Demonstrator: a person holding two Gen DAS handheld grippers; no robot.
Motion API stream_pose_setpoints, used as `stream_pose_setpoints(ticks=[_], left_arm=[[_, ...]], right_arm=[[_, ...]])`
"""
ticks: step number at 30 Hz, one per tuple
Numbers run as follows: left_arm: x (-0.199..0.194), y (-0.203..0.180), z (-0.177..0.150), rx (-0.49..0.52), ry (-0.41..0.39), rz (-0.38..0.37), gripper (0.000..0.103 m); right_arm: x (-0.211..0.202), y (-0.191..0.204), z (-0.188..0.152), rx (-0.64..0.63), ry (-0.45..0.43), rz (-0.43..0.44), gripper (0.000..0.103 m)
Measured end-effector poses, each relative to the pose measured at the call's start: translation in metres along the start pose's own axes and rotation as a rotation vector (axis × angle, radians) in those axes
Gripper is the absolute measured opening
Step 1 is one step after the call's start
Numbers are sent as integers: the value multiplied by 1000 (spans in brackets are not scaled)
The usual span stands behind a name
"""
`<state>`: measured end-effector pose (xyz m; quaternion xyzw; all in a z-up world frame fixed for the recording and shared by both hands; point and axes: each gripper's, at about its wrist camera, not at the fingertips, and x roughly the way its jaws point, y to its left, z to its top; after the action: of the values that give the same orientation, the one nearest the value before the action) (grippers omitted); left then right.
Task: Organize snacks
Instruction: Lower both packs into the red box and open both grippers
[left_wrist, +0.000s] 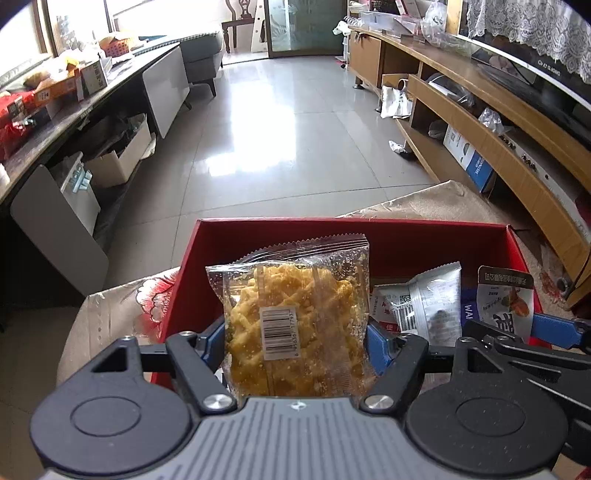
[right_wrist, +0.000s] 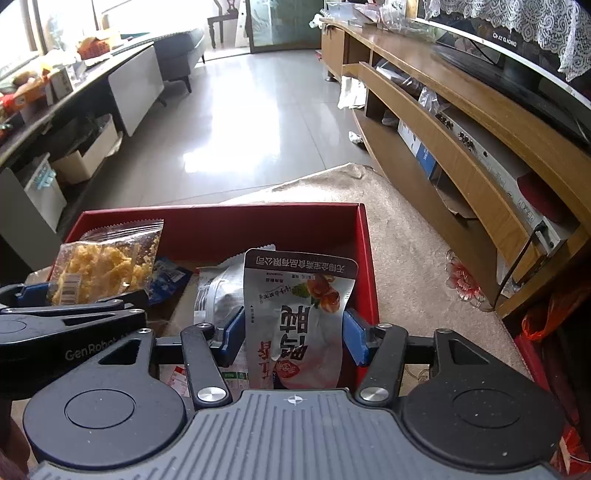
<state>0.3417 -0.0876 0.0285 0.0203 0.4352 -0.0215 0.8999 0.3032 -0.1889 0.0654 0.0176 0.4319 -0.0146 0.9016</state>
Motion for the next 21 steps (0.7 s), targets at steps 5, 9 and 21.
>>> stream_pose_setpoints(ticks=[5, 9, 21], left_arm=[[-5, 7, 4, -31, 3, -38, 69], [-6, 10, 6, -48, 5, -60, 69], [-10, 6, 8, -34, -1, -55, 71]], right_arm=[[-3, -6, 2, 27, -10, 18, 69], [-6, -10, 4, 43, -22, 19, 72], [-8, -13, 3, 56, -27, 10, 75]])
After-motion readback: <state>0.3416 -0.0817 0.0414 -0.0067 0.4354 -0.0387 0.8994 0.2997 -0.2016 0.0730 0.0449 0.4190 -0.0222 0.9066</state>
